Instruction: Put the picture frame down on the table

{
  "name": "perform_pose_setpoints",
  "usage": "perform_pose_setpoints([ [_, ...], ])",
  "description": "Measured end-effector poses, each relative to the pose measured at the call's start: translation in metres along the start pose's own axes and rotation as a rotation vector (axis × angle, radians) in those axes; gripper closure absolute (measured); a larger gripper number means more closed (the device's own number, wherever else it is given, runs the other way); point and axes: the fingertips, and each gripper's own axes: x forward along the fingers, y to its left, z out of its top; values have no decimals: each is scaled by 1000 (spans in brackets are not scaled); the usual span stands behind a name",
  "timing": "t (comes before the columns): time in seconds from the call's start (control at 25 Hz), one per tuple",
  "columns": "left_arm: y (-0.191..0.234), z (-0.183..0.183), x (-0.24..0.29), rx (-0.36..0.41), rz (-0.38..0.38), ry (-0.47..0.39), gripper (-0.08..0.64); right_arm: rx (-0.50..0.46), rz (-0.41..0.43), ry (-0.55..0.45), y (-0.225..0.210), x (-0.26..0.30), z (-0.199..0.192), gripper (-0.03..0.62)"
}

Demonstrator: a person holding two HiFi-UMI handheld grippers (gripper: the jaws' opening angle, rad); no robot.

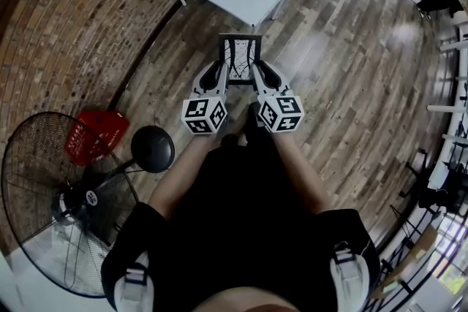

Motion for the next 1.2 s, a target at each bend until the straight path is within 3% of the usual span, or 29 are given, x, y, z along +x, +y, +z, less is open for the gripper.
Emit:
perform_pose_setpoints([
  [1.2, -15, 15, 121, -41, 158, -14, 480, 1, 144, 89, -105, 79, 45, 520],
])
